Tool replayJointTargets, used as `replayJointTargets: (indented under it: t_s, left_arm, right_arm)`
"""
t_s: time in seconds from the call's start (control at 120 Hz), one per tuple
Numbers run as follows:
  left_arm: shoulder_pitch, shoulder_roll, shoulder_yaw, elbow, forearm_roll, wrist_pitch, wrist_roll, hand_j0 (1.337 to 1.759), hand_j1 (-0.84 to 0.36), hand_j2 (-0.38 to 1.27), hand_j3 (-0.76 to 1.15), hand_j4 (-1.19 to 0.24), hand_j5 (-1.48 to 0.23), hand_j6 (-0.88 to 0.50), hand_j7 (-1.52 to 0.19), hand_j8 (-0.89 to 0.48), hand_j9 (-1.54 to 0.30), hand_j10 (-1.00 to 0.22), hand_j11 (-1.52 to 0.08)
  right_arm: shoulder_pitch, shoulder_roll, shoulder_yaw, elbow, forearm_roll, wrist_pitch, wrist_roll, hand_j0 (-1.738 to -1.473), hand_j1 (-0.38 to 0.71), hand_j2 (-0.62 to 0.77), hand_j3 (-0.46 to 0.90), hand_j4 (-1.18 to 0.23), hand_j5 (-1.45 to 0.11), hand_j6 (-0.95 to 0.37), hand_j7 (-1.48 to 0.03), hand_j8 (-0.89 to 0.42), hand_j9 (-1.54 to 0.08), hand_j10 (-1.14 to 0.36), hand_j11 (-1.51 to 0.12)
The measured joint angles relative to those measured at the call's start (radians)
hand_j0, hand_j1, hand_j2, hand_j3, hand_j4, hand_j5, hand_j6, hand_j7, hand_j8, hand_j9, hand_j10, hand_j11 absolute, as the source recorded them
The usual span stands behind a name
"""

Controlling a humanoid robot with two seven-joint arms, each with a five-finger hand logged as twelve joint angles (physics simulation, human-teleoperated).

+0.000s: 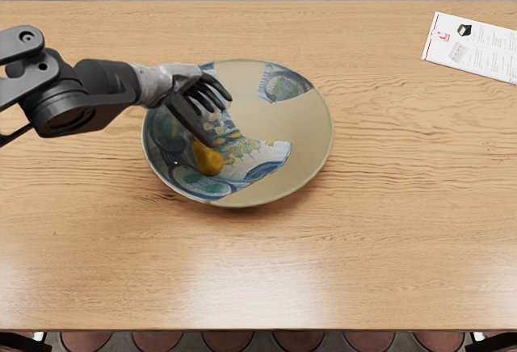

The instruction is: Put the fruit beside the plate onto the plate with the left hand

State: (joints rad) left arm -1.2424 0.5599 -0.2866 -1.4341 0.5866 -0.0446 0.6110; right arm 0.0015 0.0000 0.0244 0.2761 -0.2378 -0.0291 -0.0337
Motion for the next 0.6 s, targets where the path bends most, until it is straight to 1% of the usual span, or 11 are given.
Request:
replayJointTargets:
  t_s: [0.117,0.217,0.283,0.342,0.367,0.442,0.508,0.542,0.6]
  left_arm:
    - [0.003,0.005,-0.034,0.0,-0.014,0.0,0.0,1.657,0.1,0.09,0.0,-0.24,-0.33,-0.24,-0.32,-0.18,-0.32,-0.16,-0.32]
    - [0.011,0.027,-0.086,0.0,-0.133,-0.029,0.0,1.657,0.18,0.06,0.0,-0.16,-0.22,-0.16,-0.22,-0.13,-0.22,-0.12,-0.21]
    - [0.086,0.066,-0.164,0.001,-0.222,-0.118,0.0,1.658,0.21,0.04,0.0,-0.13,-0.17,-0.13,-0.17,-0.1,-0.17,-0.1,-0.17]
    - [0.173,0.102,-0.259,0.003,-0.294,-0.222,0.0,1.658,0.23,0.03,0.0,-0.11,-0.14,-0.11,-0.14,-0.09,-0.14,-0.08,-0.14]
    - [0.199,0.114,-0.3,0.008,-0.327,-0.27,0.0,1.658,0.24,0.03,0.0,-0.1,-0.13,-0.1,-0.13,-0.08,-0.13,-0.08,-0.13]
    - [0.236,0.162,-0.398,0.032,-0.434,-0.414,0.0,1.658,0.26,0.02,0.0,-0.08,-0.11,-0.08,-0.11,-0.07,-0.1,-0.06,-0.1]
    - [0.287,0.2,-0.446,0.064,-0.561,-0.486,0.0,1.658,0.28,0.02,0.0,-0.07,-0.09,-0.07,-0.09,-0.06,-0.09,-0.05,-0.09]
    - [0.322,0.208,-0.461,0.081,-0.622,-0.508,0.0,1.658,0.28,0.02,0.0,-0.06,-0.08,-0.06,-0.08,-0.05,-0.08,-0.05,-0.08]
    - [0.359,0.258,-0.474,0.101,-0.692,-0.533,0.0,1.658,0.29,0.01,0.0,-0.05,-0.07,-0.05,-0.07,-0.05,-0.07,-0.04,-0.07]
  right_arm:
    - [0.0,0.0,0.0,0.0,0.0,0.0,0.0,-1.658,-0.35,0.0,0.0,0.0,0.0,0.0,0.0,0.0,0.0,0.0,0.0]
    - [0.0,0.0,0.0,0.0,0.0,0.0,0.0,-1.658,-0.35,0.0,0.0,0.0,0.0,0.0,0.0,0.0,0.0,0.0,0.0]
    - [0.0,0.0,0.0,0.0,0.0,0.0,0.0,-1.658,-0.35,0.0,0.0,0.0,0.0,0.0,0.0,0.0,0.0,0.0,0.0]
    - [0.0,0.0,0.0,0.0,0.0,0.0,0.0,-1.658,-0.35,0.0,0.0,0.0,0.0,0.0,0.0,0.0,0.0,0.0,0.0]
    - [0.0,0.0,0.0,0.0,0.0,0.0,0.0,-1.658,-0.35,0.0,0.0,0.0,0.0,0.0,0.0,0.0,0.0,0.0,0.0]
    - [0.0,0.0,0.0,0.0,0.0,0.0,0.0,-1.658,-0.35,0.0,0.0,0.0,0.0,0.0,0.0,0.0,0.0,0.0,0.0]
    - [0.0,0.0,0.0,0.0,0.0,0.0,0.0,-1.658,-0.35,0.0,0.0,0.0,0.0,0.0,0.0,0.0,0.0,0.0,0.0]
    - [0.0,0.0,0.0,0.0,0.0,0.0,0.0,-1.658,-0.35,0.0,0.0,0.0,0.0,0.0,0.0,0.0,0.0,0.0,0.0]
    - [0.0,0.0,0.0,0.0,0.0,0.0,0.0,-1.658,-0.35,0.0,0.0,0.0,0.0,0.0,0.0,0.0,0.0,0.0,0.0]
